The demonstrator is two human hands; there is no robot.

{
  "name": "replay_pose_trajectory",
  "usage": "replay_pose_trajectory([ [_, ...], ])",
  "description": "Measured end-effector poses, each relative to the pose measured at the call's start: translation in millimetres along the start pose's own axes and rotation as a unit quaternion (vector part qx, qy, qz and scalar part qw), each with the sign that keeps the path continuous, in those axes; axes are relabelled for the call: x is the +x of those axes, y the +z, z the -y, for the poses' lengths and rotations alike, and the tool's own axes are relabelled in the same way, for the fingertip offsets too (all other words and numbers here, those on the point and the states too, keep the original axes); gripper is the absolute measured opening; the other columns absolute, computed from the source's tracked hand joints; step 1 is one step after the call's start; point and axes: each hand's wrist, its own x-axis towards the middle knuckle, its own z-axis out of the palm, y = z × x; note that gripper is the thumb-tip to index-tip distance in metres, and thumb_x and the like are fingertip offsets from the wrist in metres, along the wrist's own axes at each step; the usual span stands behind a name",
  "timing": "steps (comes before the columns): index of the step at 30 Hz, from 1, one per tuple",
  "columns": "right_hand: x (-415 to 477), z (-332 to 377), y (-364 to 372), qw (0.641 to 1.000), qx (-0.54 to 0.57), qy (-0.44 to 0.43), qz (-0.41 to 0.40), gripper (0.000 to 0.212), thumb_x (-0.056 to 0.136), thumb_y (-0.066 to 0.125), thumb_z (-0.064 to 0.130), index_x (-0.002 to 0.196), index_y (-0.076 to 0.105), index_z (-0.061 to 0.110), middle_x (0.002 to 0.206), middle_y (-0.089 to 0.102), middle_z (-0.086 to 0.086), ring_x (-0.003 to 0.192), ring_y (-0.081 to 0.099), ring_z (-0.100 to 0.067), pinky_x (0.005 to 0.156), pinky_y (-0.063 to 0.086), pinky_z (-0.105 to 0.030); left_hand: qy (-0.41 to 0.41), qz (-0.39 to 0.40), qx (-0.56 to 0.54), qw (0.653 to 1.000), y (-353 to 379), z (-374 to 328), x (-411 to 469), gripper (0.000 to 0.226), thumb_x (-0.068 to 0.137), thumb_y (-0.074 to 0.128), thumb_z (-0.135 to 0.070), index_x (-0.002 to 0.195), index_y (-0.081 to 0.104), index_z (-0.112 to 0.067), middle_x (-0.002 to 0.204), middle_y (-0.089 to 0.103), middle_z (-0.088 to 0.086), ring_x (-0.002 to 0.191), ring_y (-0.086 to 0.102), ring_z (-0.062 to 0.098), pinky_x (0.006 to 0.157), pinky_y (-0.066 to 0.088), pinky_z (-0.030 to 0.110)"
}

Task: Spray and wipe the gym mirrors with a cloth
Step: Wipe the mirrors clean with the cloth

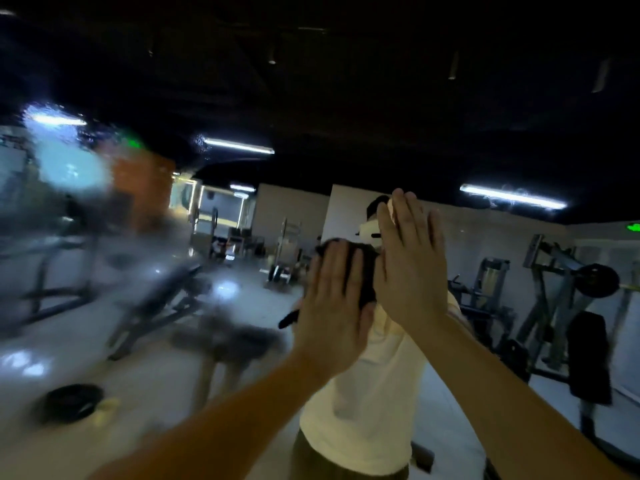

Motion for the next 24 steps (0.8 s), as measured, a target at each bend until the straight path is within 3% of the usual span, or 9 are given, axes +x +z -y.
replay_pose_trajectory([
  [4, -24.7, -26.8, -20.4, 0.999, 0.043, -0.015, -0.026, 0.056, 0.096, 0.029, 0.025, 0.141, 0.057, 0.004, 0.161, 0.037, -0.021, 0.150, 0.034, -0.038, 0.123, 0.021, -0.061, 0.139, 0.059, 0.029, 0.988, 1.8, -31.1, -28.2, 0.065, 0.112, 0.028, -0.045, 0.165, 0.009, -0.011, 0.171, 0.007, 0.015, 0.162, 0.003, 0.032, 0.132, -0.002, 0.047],
  [8, -42.9, -19.3, -29.7, 0.997, 0.055, -0.044, -0.037, 0.055, 0.097, 0.032, 0.023, 0.142, 0.055, 0.002, 0.162, 0.035, -0.023, 0.150, 0.033, -0.039, 0.122, 0.023, -0.063, 0.173, 0.059, 0.041, 0.982, -1.9, -7.0, -24.1, 0.068, 0.110, 0.036, -0.045, 0.165, 0.013, -0.010, 0.171, 0.010, 0.016, 0.162, 0.004, 0.029, 0.132, 0.004, 0.047],
  [15, -43.5, 21.6, -1.1, 0.997, 0.020, -0.069, -0.021, 0.062, 0.094, 0.041, 0.024, 0.153, 0.043, 0.005, 0.166, 0.028, -0.019, 0.155, 0.025, -0.035, 0.126, 0.018, -0.058, -0.029, 0.003, 0.054, 0.998, -31.7, 118.0, -27.8, 0.075, 0.108, 0.024, -0.051, 0.161, 0.026, 0.002, 0.167, 0.024, 0.029, 0.157, 0.021, 0.043, 0.127, 0.021, 0.061],
  [19, -42.9, 34.5, 23.3, 0.999, -0.006, -0.034, -0.032, 0.061, 0.101, 0.037, 0.028, 0.157, 0.034, 0.004, 0.168, 0.023, -0.021, 0.157, 0.018, -0.035, 0.127, 0.010, -0.058, -0.112, 0.009, 0.111, 0.987, -50.4, 190.0, -76.6, 0.075, 0.109, 0.018, -0.048, 0.162, 0.021, 0.005, 0.166, 0.023, 0.032, 0.155, 0.022, 0.048, 0.123, 0.023, 0.066],
  [24, -45.6, 36.6, 35.8, 0.999, -0.026, -0.024, -0.028, 0.064, 0.103, 0.030, 0.030, 0.161, 0.024, 0.003, 0.170, 0.013, -0.022, 0.159, 0.010, -0.035, 0.125, 0.011, -0.062, -0.245, -0.021, 0.083, 0.966, -51.9, 203.1, -100.8, 0.078, 0.110, 0.013, -0.052, 0.162, 0.016, 0.006, 0.165, 0.021, 0.034, 0.153, 0.023, 0.049, 0.126, 0.021, 0.062],
])
